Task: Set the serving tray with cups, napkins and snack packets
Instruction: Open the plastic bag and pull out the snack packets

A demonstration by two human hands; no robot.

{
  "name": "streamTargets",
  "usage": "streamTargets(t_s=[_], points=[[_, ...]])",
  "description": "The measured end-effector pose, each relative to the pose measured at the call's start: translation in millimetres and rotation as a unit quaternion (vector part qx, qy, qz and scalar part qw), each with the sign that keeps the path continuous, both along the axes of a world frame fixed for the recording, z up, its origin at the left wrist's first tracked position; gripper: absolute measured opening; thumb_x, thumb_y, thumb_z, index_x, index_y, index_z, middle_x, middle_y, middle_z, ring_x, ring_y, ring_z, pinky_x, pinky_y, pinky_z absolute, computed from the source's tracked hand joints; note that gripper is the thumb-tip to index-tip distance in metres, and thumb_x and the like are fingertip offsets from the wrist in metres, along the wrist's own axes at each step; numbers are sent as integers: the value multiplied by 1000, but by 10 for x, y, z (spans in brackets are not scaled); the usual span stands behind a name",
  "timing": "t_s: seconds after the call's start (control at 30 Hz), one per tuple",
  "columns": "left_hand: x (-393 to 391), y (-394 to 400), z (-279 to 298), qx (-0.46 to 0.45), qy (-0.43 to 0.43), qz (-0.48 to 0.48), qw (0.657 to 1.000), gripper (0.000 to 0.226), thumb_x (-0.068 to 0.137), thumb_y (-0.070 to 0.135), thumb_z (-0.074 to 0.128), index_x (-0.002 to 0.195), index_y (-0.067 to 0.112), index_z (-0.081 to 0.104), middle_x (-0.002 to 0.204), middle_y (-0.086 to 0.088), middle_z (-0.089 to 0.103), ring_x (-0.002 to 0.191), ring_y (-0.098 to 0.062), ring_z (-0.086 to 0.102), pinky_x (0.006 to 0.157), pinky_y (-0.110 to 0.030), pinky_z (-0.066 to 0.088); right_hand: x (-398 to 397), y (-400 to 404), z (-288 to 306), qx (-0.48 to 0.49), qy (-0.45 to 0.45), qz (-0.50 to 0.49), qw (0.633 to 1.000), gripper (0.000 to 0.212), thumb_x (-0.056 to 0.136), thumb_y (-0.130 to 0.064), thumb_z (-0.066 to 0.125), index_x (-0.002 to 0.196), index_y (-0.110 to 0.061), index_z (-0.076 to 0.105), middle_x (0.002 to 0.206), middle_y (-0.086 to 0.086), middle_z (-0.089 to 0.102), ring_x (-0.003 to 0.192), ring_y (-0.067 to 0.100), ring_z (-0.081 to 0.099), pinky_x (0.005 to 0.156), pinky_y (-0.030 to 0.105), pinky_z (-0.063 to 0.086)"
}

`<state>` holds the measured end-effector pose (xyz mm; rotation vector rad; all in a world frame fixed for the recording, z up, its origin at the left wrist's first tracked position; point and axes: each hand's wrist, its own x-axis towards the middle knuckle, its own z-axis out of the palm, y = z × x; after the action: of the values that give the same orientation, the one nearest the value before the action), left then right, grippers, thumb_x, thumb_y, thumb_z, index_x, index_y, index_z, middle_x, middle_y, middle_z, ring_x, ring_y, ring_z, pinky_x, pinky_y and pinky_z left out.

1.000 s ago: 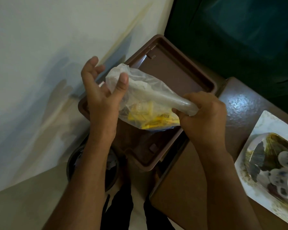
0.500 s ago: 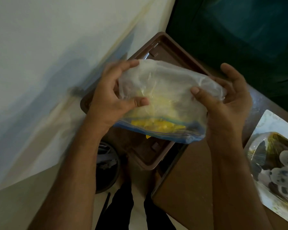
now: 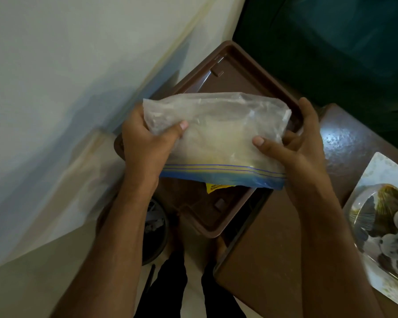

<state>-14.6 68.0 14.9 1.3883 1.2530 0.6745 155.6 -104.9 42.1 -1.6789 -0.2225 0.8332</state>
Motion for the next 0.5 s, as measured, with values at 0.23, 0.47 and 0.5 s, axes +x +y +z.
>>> streamTargets(t_s=[0.23,0.47,0.5], points=[[-23,127,20,108,-31,53,992,44,92,13,75,116,23,40,116,-7,53,97,6,61,77,-12,50,-44,104,-157,91,-18,-108,990,72,87,1,78,148,-24,50,133,25,65,118,42,69,91,44,62],[-34,304,16,58,64,-139,987,45,76,40,90,118,42,73,129,-3,39,119,-5,49,97,-9,46,-10,199,-116,-33,-151,-4,988,34,90,-27,82,122,-31,74,159,10,38,137,24,57,97,21,56],[-59,328,53,52,86,-175,979,64,64,46,93,123,42,70,134,0,34,122,2,45,101,-3,41,21,200,-81,-81,-159,56,982,54,80,-40,86,131,-33,69,163,7,31,141,25,54,105,26,56]])
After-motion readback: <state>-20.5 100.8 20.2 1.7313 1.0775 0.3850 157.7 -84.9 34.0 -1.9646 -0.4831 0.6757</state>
